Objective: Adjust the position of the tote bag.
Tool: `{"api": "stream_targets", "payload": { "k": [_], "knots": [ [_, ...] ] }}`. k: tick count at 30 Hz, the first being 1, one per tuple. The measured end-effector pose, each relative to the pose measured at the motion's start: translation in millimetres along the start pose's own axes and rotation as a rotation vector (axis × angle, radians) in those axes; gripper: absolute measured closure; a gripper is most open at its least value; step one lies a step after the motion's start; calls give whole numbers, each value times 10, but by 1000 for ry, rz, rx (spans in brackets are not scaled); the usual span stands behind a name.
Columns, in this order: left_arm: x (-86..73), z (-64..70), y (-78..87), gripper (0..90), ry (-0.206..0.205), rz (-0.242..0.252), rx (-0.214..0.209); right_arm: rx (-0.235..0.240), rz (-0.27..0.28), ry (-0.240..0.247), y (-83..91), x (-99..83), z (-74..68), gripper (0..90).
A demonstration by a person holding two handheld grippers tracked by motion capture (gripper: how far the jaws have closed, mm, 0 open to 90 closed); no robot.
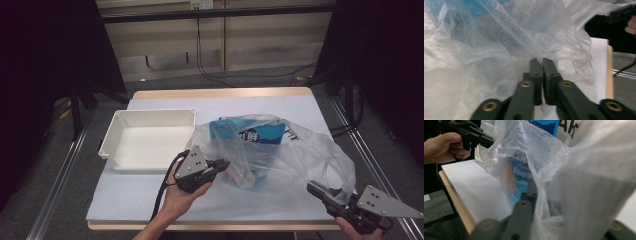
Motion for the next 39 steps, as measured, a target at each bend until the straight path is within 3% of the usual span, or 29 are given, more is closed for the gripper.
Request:
{"api": "stream_targets", "payload": {
  "k": [2,5,12,13,14,15,17,19,22,23,29,39],
  "knots": [
    [8,9,12,900,7,4,-9,3,-4,-1,7,3,-8,594],
    [21,23,39,900,11,7,-31,1,-6,-2,21,19,-15,529],
    [20,29,96,900,29,6,-49,-21,20,3,93,133,11,483],
    [22,26,101,900,30,5,-47,-34,25,-1,103,153,19,497],
    [33,30,104,900,32,12,-58,-28,31,-1,112,185,24,620],
    [33,30,104,900,32,12,-58,-28,31,-1,112,185,24,620],
    [61,43,132,900,24,9,-75,-22,41,7,77,223,20,838],
    [78,59,137,900,34,18,-82,3,39,12,42,237,1,884],
    [122,63,176,900,34,19,-88,22,33,18,-17,265,-22,896],
    [180,57,203,900,47,37,-94,32,37,18,-36,286,-28,897],
    [394,49,299,900,33,82,-102,59,52,15,-134,441,-1,898],
    [763,-89,549,900,18,171,-92,101,77,8,-310,724,105,900]
  ]
}}
Point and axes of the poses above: each handheld gripper's, and its own axes: y roughly backward along the jaws, x roughly out of its top, z roughly to its right, the point moved 9 cm from there along -y, roughly forward along the jaws, and after that the axes turned 15 degrees about z, right-handed, at the moved point
